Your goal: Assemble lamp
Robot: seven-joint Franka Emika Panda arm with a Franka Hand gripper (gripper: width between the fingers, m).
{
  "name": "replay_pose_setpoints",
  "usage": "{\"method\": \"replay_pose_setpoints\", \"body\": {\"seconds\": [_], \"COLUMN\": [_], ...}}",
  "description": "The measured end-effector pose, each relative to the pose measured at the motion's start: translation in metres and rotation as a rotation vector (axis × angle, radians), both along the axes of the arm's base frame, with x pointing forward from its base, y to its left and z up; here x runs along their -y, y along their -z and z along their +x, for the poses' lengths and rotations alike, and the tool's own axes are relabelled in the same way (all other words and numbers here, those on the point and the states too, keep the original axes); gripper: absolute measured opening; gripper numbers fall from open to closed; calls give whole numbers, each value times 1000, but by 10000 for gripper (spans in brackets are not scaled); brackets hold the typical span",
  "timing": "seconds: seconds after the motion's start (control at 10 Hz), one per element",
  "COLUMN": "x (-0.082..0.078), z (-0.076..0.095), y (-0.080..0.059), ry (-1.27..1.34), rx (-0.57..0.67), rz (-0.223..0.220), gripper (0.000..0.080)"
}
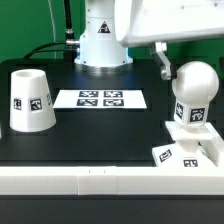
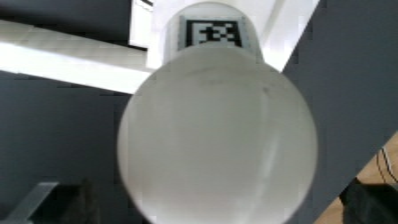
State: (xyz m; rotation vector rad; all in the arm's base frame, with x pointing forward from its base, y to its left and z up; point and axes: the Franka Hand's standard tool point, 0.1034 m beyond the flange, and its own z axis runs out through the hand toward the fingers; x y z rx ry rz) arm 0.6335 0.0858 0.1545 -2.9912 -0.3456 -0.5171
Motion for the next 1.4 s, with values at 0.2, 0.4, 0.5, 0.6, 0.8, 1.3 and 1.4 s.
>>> {"method": "replay_pose_setpoints", "body": {"seconds": [0.2, 0.4, 0.5, 0.6, 0.8, 1.3, 1.4], "x": [-1, -2, -4, -4, 0, 0, 0], "z": [-2, -4, -9, -6, -7, 5, 4], "y": [-1, 1, 5, 8, 14, 26, 29], "ry": [-4, -5, -17, -30, -55, -72, -76], "rx": [-30, -48, -132, -187, -307, -331, -334], "rz": [1, 2, 2, 0, -15, -28, -29], "gripper": [699, 699, 699, 699, 699, 699, 699]}}
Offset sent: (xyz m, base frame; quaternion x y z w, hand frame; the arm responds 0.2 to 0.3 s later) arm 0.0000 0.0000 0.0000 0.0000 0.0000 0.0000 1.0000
